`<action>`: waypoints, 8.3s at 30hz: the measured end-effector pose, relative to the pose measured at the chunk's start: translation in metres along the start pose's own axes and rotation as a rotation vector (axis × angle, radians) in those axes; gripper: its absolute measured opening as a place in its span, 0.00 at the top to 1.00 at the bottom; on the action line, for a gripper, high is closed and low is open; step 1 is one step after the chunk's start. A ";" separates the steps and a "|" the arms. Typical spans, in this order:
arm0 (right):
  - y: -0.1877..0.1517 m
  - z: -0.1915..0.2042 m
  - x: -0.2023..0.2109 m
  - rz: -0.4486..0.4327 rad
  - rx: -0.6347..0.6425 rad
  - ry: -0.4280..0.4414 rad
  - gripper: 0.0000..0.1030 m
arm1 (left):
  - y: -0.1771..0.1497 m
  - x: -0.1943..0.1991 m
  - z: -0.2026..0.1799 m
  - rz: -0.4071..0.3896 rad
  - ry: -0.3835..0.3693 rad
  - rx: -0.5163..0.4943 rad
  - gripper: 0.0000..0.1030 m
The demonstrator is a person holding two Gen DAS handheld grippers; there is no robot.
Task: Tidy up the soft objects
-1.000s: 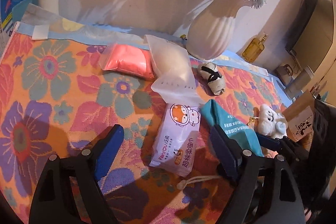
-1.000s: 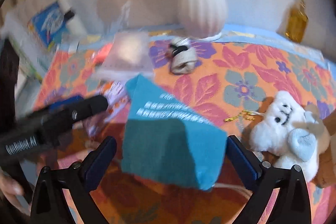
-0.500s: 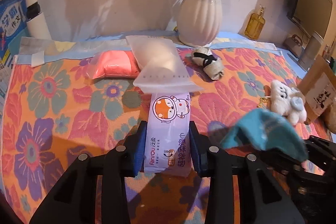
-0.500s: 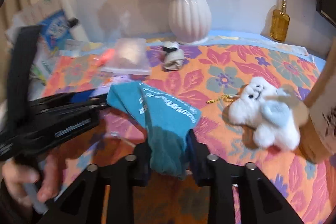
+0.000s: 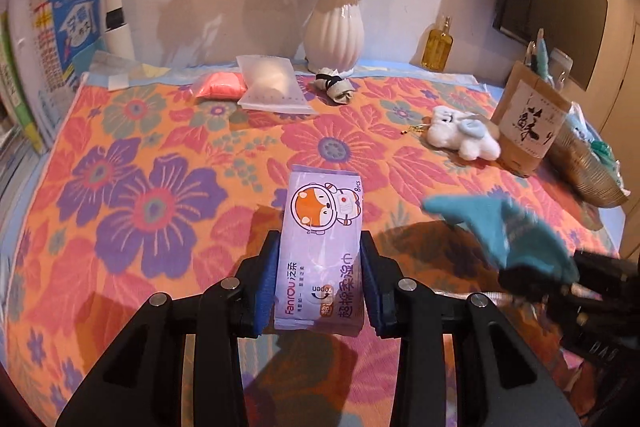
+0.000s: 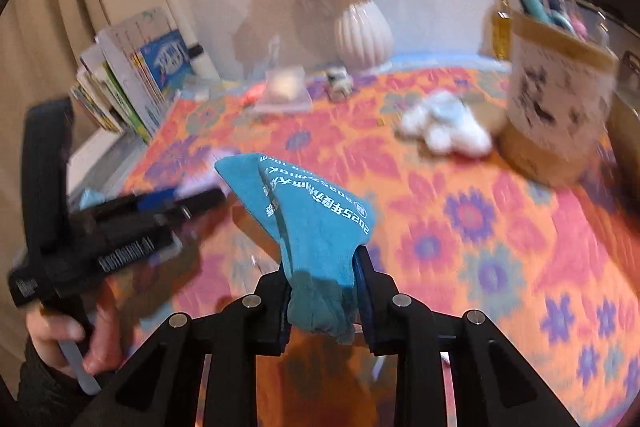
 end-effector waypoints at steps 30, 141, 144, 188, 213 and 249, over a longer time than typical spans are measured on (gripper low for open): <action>0.012 0.012 0.020 -0.087 0.014 -0.006 0.79 | -0.003 0.018 -0.025 -0.068 0.060 -0.093 0.67; 0.049 0.024 -0.086 0.056 0.119 -0.242 0.00 | -0.010 -0.027 0.065 0.147 0.193 0.183 0.05; 0.049 0.024 -0.086 0.056 0.119 -0.242 0.00 | -0.011 -0.027 0.066 0.149 0.185 0.191 0.05; 0.047 0.025 -0.083 0.097 0.082 -0.263 0.00 | 0.030 -0.030 0.063 0.245 0.038 0.121 0.01; 0.038 0.022 -0.077 0.138 0.145 -0.208 0.00 | 0.120 -0.151 0.105 0.058 -0.034 0.337 0.60; 0.197 0.043 -0.195 0.037 0.048 -0.170 0.64 | 0.037 -0.060 0.118 0.020 -0.023 0.235 0.50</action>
Point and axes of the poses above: each gripper's, at about its wrist camera, not at the fingertips, and x roughly against the way its jaws point, z to its left, y to its top, the point moved 2 cm from there along -x, roughly the way its jaws point, and after that the axes turned 13 degrees about -x, right-handed, at the moved point
